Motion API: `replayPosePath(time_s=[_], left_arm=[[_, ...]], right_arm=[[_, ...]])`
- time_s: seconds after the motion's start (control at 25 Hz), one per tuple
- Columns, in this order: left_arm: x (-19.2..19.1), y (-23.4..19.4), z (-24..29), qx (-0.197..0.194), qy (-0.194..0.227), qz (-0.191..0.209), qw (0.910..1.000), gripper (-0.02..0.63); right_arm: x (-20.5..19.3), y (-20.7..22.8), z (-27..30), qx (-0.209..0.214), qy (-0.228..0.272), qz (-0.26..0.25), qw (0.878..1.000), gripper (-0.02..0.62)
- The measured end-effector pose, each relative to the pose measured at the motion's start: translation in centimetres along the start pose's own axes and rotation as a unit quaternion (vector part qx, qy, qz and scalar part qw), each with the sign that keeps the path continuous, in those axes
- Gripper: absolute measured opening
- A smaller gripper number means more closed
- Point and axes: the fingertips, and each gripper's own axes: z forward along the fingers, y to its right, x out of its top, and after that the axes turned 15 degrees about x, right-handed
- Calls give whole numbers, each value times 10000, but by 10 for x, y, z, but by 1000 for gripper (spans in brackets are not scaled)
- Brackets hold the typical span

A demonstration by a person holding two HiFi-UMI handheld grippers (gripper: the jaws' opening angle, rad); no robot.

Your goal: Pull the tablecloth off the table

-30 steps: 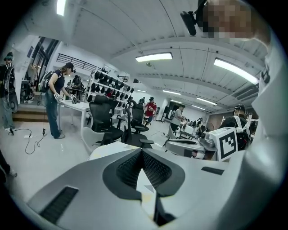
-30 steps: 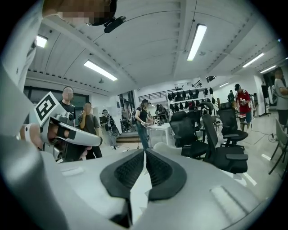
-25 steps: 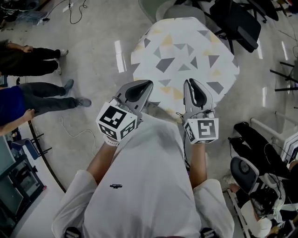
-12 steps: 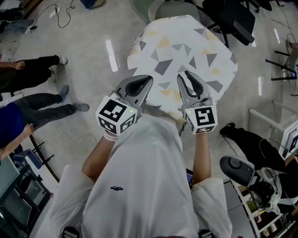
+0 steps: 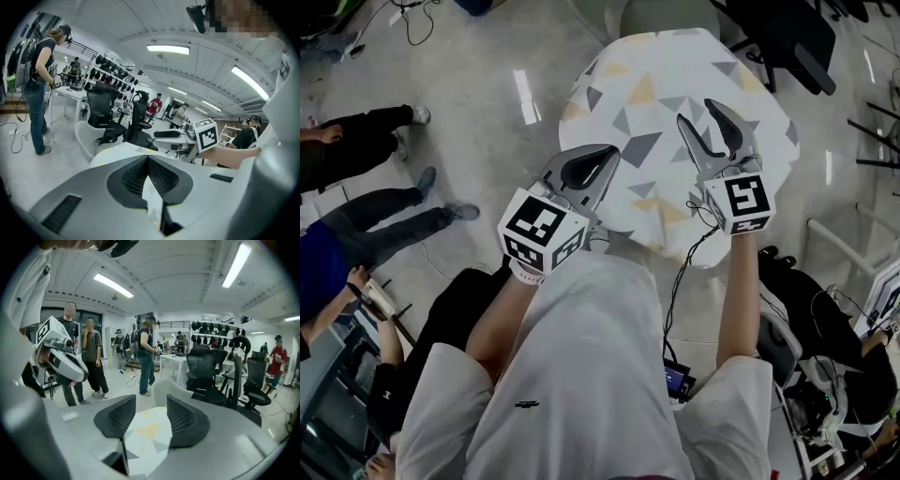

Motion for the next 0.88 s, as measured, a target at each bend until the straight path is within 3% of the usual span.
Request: replayPosePath(time_s=[0.28,0.52,0.72,0.88], left_arm=[[8,-35,62,-76,-108,-198,9997,8],[6,-68,116,-26,-264,-406,9988,8],[-1,-90,155,13,-378,-515,9980,8],[-7,-99,172,51,-474,-504,9976,8]], right_arm=[[-21,72,79,737,-835,-288,9934,218],[-60,117,134,1124,-1574,-518,9797,234],[-98,143,168,1702,-2263,-346,9584,247],[-112,148,190,2180,-2845,-933,9289,300]])
